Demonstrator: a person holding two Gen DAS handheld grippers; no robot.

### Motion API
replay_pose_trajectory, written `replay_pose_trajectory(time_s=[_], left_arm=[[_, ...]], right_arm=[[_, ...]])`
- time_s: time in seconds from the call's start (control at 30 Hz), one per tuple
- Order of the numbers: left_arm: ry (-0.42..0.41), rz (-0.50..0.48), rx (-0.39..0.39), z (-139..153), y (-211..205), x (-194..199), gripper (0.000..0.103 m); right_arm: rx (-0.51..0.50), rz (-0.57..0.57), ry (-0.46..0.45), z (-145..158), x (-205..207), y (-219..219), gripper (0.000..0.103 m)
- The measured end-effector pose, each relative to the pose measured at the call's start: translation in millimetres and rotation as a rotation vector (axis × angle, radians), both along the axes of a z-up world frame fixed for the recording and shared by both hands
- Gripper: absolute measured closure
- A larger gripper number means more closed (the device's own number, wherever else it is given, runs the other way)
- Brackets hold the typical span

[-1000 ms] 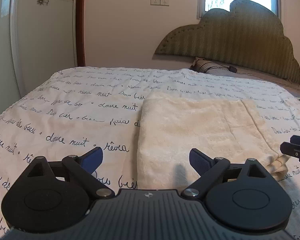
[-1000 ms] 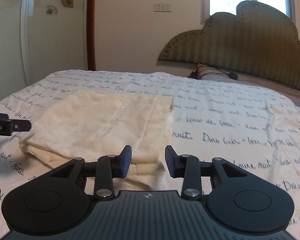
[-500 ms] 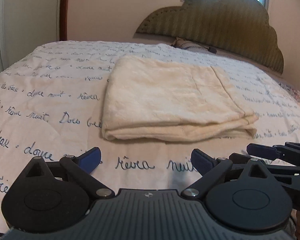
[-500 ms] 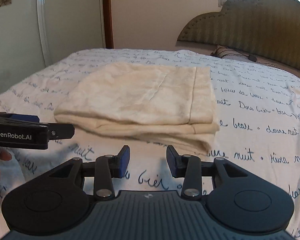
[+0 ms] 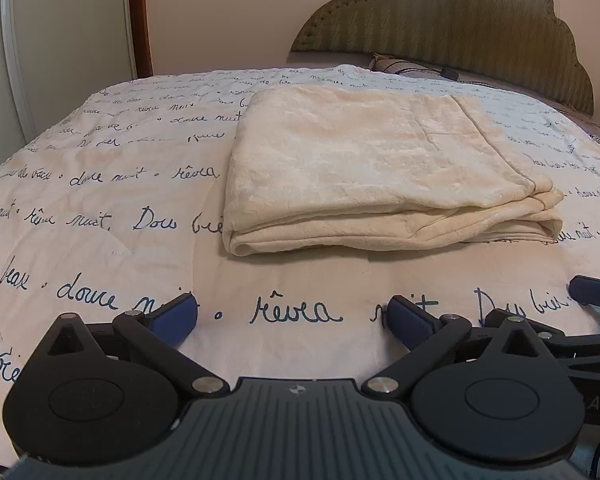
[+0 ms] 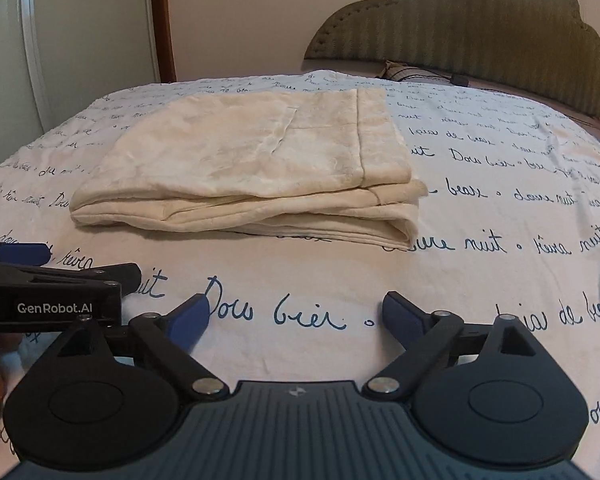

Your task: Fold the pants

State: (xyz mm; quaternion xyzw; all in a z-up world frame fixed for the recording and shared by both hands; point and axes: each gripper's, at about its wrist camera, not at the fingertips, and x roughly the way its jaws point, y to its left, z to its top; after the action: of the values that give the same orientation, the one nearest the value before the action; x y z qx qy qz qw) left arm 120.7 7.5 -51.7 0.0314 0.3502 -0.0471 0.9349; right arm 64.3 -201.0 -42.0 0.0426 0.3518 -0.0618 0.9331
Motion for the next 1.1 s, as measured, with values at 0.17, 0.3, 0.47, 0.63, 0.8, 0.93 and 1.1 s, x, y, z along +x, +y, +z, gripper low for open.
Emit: replay_pose_trajectory(time_s=[0.17,0.3,0.47,0.63,0.8,0.93,1.1], left_arm=[[-0.009,0.014,0.011,0.5,-0.4,-2.9,0.000],[-0.015,0.039,0.015,2.7,1.9,-8.3,0.000],[-0.021,0.053,0.004,3.5,9.5,-14.1,0.000],[-0.037,0.070,0.015,3.0,12.3,-19.5,0.000],[-0.036,0.073,0.014,1.0,12.3,-19.3,0.000],[-0.043,0.072,0.029,0.2,10.0,-19.9,0.000],[-0.044,0.072,0.021,-0.5,11.9,-19.3,0.000]], right_arm=[[-0.021,-0.028,-0.011,-2.4,-1.8,3.0,0.000],[-0.032,-0.035,-0.004,-3.1,-1.2,4.4,0.000],[-0.071,-0.076,-0.023,-2.3,-7.1,6.0,0.000],[-0.123,-0.096,-0.009,-2.4,-8.2,8.1,0.000],[-0.088,-0.089,0.003,-4.4,-6.4,2.8,0.000],[-0.059,-0.091,0.000,-5.7,-6.4,0.0,0.000],[-0.073,-0.093,-0.006,-5.7,-7.3,2.4,0.000]])
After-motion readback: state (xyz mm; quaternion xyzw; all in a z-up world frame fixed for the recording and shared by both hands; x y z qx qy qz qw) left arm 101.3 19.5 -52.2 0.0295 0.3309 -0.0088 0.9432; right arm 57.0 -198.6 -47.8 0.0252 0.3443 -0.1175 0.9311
